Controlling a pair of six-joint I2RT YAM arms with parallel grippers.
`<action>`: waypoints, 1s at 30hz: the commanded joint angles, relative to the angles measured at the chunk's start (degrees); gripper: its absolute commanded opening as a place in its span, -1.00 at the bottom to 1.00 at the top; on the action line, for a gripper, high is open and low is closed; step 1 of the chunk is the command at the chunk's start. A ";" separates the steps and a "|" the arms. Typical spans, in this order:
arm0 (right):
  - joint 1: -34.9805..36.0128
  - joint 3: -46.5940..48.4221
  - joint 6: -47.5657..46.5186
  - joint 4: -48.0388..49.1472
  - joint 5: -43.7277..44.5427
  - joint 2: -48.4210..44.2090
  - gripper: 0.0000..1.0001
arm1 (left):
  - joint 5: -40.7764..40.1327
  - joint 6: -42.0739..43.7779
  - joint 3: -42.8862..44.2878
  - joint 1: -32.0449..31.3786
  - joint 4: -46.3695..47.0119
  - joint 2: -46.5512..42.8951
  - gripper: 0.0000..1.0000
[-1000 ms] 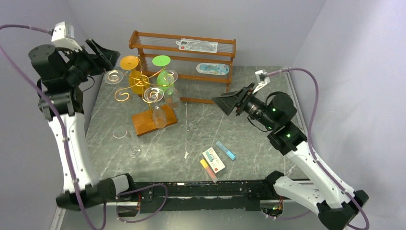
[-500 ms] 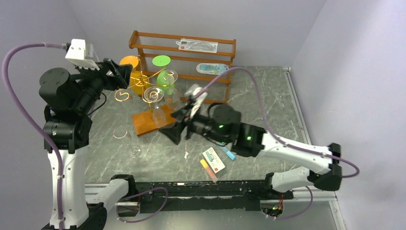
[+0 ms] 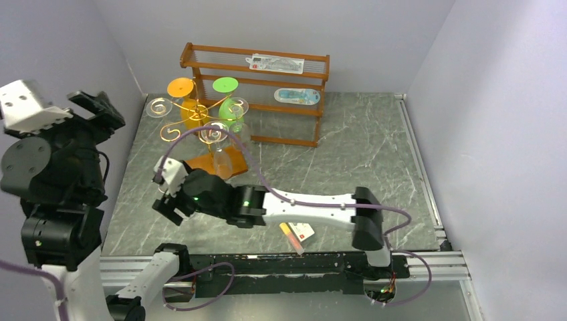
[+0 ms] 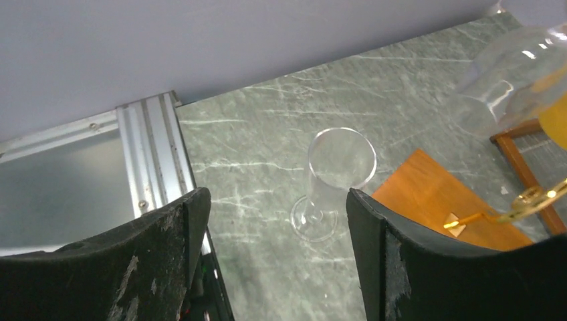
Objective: Place the wine glass upside down on the wine glass rack
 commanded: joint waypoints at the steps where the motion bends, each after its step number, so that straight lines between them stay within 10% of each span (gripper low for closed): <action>1: -0.19 10.69 -1.35 -6.81 3.44 8.39 0.57 | -7.88 1.38 3.70 -2.29 -2.14 -0.83 0.64; 7: -0.52 29.73 -1.15 -17.28 7.84 21.76 0.49 | -7.40 1.58 2.74 -3.05 -1.69 -0.83 0.63; 14: -1.68 31.22 1.30 -19.00 8.01 24.17 0.48 | -6.43 1.50 1.67 -3.32 -1.41 0.26 0.62; 30: -1.74 27.69 0.73 -21.39 2.75 23.77 -0.45 | -5.61 2.72 -0.33 -3.75 0.27 -0.16 0.63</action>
